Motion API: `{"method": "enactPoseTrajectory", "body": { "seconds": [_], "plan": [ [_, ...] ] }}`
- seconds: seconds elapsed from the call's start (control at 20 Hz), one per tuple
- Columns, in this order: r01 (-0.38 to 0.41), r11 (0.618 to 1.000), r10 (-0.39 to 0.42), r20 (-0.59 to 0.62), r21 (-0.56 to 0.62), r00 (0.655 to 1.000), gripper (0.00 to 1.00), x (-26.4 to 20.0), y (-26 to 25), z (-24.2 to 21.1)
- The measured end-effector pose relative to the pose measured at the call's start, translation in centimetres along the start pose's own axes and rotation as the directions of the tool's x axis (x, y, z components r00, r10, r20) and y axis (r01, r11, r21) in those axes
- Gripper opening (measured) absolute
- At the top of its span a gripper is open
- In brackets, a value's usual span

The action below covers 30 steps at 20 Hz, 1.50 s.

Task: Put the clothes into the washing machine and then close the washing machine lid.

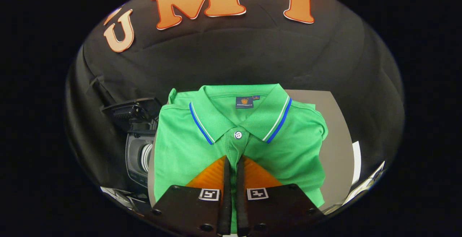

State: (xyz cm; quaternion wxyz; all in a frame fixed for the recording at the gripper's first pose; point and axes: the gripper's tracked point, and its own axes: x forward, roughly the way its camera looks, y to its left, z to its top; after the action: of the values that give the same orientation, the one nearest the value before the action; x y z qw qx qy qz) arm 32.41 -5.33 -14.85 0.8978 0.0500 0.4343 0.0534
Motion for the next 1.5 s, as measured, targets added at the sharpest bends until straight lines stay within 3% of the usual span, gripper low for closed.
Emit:
{"method": "enactPoseTrajectory", "body": {
  "seconds": [0.3,0.5,1.0,1.2,1.5],
  "plan": [
    [-0.074,0.991,0.051,0.185,0.115,0.981,0.14,-1.6,-0.1,1.6],
    [-0.074,0.989,0.042,0.243,0.126,0.969,0.14,-2.6,-0.4,1.9],
    [-0.077,0.987,-0.001,0.485,0.141,0.874,0.14,-9.4,1.7,4.6],
    [-0.127,0.984,0.036,0.563,0.123,0.826,0.14,-13.3,5.8,4.9],
    [-0.242,0.969,0.169,0.593,0.044,0.787,0.14,-16.9,15.9,4.2]
  ]
}}
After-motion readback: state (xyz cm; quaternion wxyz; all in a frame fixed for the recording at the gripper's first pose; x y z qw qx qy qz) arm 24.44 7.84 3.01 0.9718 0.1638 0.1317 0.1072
